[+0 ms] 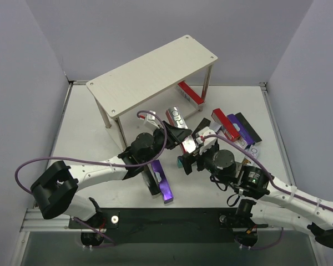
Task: Place and organize the toothpastes onto the shelf
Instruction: Pick up the toothpaste from the center of the board.
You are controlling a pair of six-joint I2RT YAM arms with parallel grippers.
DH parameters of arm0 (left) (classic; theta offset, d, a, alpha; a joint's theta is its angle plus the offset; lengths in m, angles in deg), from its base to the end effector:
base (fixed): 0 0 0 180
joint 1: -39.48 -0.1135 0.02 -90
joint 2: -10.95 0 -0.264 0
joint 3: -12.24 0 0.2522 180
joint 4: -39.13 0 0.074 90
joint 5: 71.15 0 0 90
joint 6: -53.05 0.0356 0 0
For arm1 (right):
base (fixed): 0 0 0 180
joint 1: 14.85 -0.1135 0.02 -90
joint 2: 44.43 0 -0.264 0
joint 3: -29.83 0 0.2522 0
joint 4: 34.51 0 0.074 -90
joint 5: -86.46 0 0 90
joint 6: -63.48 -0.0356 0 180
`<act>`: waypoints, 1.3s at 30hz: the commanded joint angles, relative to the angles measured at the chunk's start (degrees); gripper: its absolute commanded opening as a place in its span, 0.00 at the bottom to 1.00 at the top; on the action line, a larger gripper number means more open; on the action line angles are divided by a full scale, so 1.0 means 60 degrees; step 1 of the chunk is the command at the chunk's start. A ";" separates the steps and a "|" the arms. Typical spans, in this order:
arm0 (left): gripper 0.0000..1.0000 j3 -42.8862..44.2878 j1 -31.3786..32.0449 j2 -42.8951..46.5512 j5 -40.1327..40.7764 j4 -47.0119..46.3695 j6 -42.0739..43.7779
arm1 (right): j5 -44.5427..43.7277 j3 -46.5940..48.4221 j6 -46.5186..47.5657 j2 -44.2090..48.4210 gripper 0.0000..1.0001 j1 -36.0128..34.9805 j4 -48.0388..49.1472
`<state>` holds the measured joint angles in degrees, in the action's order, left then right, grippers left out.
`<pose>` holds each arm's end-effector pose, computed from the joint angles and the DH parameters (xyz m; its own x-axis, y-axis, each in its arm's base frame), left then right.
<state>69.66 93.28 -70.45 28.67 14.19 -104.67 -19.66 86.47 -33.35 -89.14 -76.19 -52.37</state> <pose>0.1939 -0.2547 0.2739 -0.6388 -0.6710 -0.3764 0.2724 0.2603 -0.9263 0.0982 0.1591 0.3402 -0.1337 -0.0064 -0.9910 -0.6996 0.7089 0.0898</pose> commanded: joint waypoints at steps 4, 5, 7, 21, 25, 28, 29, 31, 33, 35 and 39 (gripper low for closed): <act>0.41 0.0531 0.0174 0.0472 0.0340 -0.0259 -0.0021 | -0.1926 -0.0465 0.0392 -0.0414 0.86 -0.0411 0.2235; 0.41 0.0531 0.0174 0.0472 0.0355 -0.0274 -0.0021 | -0.1942 -0.0509 0.0333 -0.0444 0.85 -0.0411 0.2279; 0.41 0.0546 0.0203 0.0487 0.0355 -0.0274 -0.0036 | -0.1942 -0.0568 0.0260 -0.0517 0.81 -0.0397 0.2309; 0.44 0.0458 0.0335 0.0457 0.0399 -0.0567 -0.0563 | -0.1488 -0.1461 -0.0546 -0.0210 0.59 -0.0191 0.2982; 0.44 0.0531 0.0364 0.0443 0.0413 -0.0421 -0.0651 | -0.1488 -0.1754 -0.0532 0.0024 0.52 -0.0191 0.3436; 0.44 0.0546 0.0437 0.0414 0.0486 -0.0303 -0.0826 | -0.1635 -0.2062 -0.0459 0.0258 0.52 -0.0192 0.3933; 0.44 0.0560 0.0452 0.0399 0.0487 -0.0303 -0.0943 | -0.1678 -0.2193 -0.0415 0.0361 0.51 -0.0191 0.4065; 0.44 0.0648 0.0466 0.0326 0.0443 -0.0230 -0.1032 | -0.1781 -0.2340 -0.0371 0.0434 0.48 -0.0191 0.4388; 0.44 0.0736 0.0496 0.0296 0.0355 -0.0056 -0.1061 | -0.1810 -0.2530 -0.0312 0.0552 0.45 -0.0191 0.4753; 0.44 0.0839 0.0511 0.0252 0.0340 0.0033 -0.1061 | -0.1810 -0.2575 -0.0254 0.0625 0.40 -0.0191 0.4945; 0.44 0.0897 0.0540 0.0238 0.0325 0.0224 -0.1091 | -0.1752 -0.2575 -0.0195 0.0742 0.27 -0.0191 0.4990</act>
<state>71.32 95.92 -70.04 32.12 18.01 -109.37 -29.19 70.95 -34.35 -86.43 -77.79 -29.29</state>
